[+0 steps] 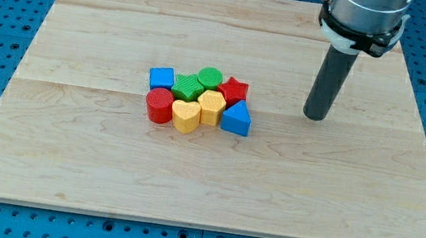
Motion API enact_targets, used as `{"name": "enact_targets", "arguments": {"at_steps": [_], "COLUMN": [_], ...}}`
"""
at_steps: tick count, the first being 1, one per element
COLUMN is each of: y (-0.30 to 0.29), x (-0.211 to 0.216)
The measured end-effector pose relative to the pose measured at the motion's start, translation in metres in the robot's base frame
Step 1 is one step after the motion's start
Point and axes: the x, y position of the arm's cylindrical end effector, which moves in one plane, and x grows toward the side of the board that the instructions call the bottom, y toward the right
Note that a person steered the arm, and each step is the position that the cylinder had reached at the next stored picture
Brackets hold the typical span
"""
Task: Slightly push the blue triangle and red star towards left
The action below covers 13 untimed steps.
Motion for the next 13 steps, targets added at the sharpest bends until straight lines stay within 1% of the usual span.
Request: {"name": "enact_targets", "arguments": {"at_steps": [1,2,3,4,6,7,9,11,12,13], "y": [0.017,0.023,0.018,0.016,-0.075,-0.079,-0.091,-0.095,-0.095,-0.087], "x": [0.007,0.029,0.042,0.043,0.049,0.058,0.056,0.007,0.004,0.011]}}
